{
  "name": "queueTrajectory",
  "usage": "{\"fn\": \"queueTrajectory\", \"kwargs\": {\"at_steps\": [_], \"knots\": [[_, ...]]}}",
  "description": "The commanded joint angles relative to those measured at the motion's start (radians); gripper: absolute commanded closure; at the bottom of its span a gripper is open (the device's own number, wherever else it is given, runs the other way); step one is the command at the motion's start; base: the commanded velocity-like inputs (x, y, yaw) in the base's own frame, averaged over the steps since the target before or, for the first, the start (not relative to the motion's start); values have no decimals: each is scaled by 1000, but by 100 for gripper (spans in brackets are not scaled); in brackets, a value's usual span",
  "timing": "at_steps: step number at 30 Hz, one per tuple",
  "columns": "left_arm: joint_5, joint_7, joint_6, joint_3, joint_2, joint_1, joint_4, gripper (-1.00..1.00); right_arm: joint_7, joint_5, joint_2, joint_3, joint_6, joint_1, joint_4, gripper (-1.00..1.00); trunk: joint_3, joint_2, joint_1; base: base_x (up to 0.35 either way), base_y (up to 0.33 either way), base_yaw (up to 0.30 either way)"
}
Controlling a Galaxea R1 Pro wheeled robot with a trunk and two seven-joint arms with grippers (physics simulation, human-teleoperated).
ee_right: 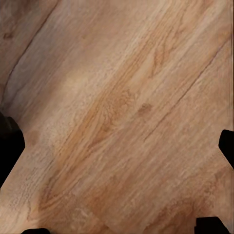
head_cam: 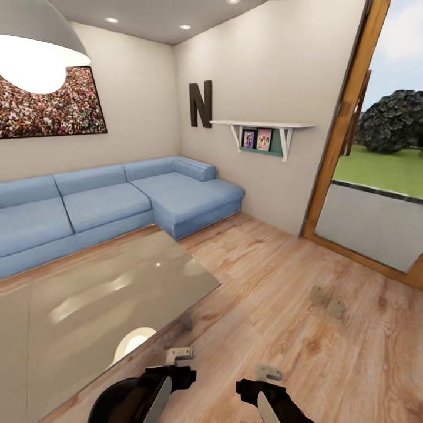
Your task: Place each of the two pumpkins and all three candles from the living room inside a cabinet in the living room (use any cabinet), then make sure every cabinet is closed, and position the cauldron so it is next to a table in the living room.
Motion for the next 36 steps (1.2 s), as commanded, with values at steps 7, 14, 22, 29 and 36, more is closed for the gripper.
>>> {"fn": "queueTrajectory", "kwargs": {"at_steps": [7, 14, 22, 29, 36], "knots": [[11, 9, 4, -4, 0, -1, -2, -100, -7, -9, 0, 2, -1, 0, -1, -100, 21, 49, -27, 0, 0, -281], [11, 9, 4, -8, 0, 0, -1, -100, -8, -9, -1, 2, -1, 0, -1, -100, 43, 98, -54, 0, 0, -281], [11, 9, 4, -24, 0, 0, 0, -100, -9, -9, -9, 2, 0, 0, -1, -100, 68, 154, -84, 0, 0, -281], [11, 9, 4, -25, 0, 0, 1, -100, -9, -9, -9, 2, 1, 0, -1, -100, 90, 203, -111, 0, 0, -281], [12, 9, 4, -25, 0, 0, 3, -100, -9, -9, -9, 2, 1, 0, -1, -100, 112, 252, -138, 0, 0, -281]]}}
